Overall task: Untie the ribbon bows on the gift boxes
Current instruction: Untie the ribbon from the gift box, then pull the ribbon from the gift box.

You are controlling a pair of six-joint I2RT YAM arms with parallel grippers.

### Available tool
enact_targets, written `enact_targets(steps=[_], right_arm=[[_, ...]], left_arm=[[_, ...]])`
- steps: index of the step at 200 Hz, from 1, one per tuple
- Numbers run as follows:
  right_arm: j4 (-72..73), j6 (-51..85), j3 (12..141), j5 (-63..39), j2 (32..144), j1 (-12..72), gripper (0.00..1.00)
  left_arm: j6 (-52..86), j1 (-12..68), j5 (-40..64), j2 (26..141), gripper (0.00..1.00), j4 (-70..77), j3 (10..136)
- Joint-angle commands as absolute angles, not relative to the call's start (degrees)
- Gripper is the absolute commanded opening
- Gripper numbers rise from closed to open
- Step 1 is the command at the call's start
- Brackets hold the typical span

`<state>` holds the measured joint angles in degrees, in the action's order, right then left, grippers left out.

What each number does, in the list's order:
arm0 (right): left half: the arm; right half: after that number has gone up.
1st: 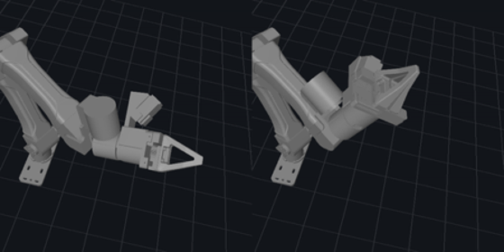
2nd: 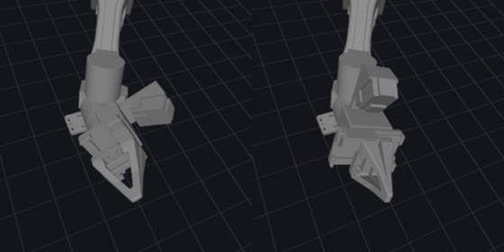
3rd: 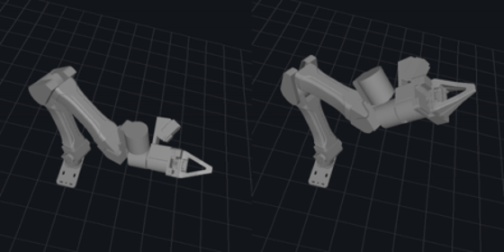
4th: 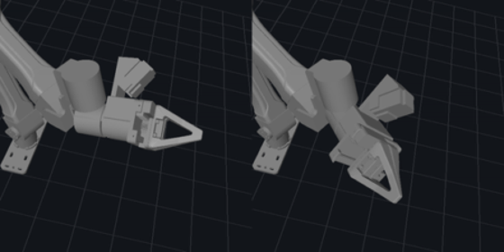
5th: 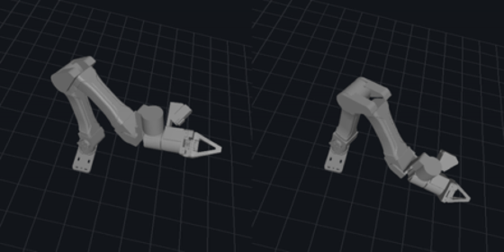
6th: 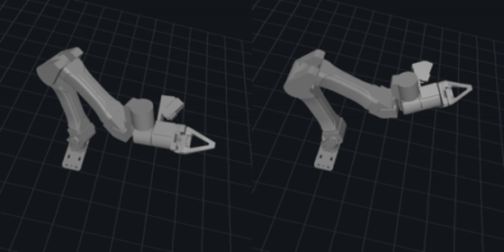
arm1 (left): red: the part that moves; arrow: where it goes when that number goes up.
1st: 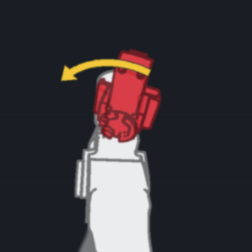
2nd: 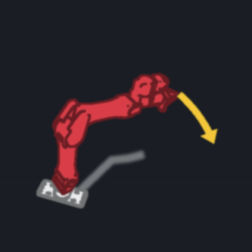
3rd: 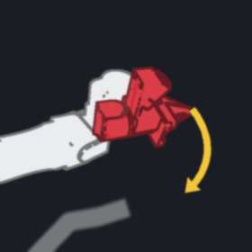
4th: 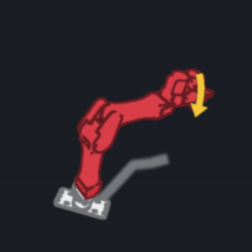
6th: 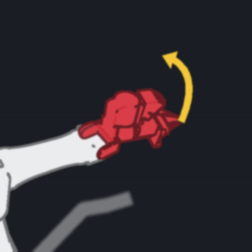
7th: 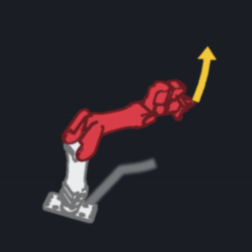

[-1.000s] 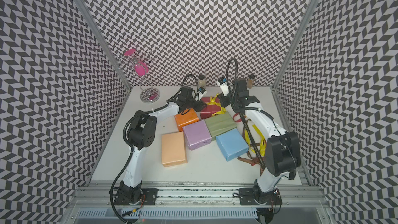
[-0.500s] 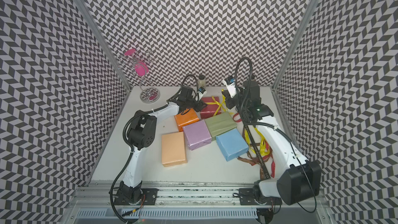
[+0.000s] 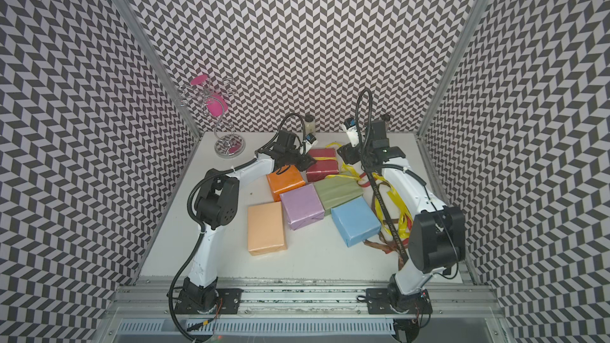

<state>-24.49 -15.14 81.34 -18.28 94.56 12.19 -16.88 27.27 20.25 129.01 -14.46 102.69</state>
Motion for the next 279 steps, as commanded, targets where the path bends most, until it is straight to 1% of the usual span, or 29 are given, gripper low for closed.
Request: enact_targets(steps=[1, 12, 39, 92, 109, 128, 176, 208, 229, 253, 279], right_arm=[[-24.36, -17.54, 83.41, -24.07, 97.56, 12.13, 0.62], [-24.98, -22.32, 84.28, -27.50, 99.33, 12.30, 0.61], [-20.65, -29.26, 84.22, -28.48, 103.05, 12.30, 0.60], [-20.99, -41.36, 91.89, -33.86, 115.77, 12.22, 0.66], [-22.22, -45.33, 93.93, -38.07, 118.92, 12.22, 0.67], [-20.55, -45.58, 94.87, -40.05, 121.33, 12.30, 0.67], [-15.67, -45.88, 94.81, -39.58, 123.60, 12.30, 0.66], [-16.98, -45.38, 97.81, -38.76, 126.12, 12.33, 0.61], [-19.01, -44.98, 100.23, -38.65, 128.06, 12.36, 0.58], [-21.67, -45.36, 102.45, -39.17, 129.86, 12.32, 0.51], [-21.95, -45.63, 102.22, -38.98, 130.08, 12.40, 0.45]], left_arm=[[-18.81, 26.81, 19.25, 131.28, 0.44, -17.34, 105.39], [-18.78, 26.75, 19.54, 131.48, 0.44, -17.94, 106.05], [-18.46, 26.38, 21.36, 130.03, 0.44, -17.95, 104.66], [-17.31, 25.45, 22.48, 126.30, 0.45, -17.82, 102.04], [-17.40, 25.41, 22.40, 125.72, 0.45, -18.27, 101.95], [-16.91, 25.29, 22.66, 124.99, 0.46, -18.54, 101.89], [-15.66, 25.12, 24.70, 122.36, 0.48, -17.86, 99.94], [-14.08, 25.21, 23.78, 121.67, 0.48, -18.11, 98.92], [-12.63, 25.20, 22.23, 120.37, 0.48, -16.70, 95.74], [-11.93, 25.31, 20.64, 118.12, 0.48, -13.93, 91.38], [-11.24, 25.27, 20.34, 116.73, 0.49, -13.06, 89.76]])
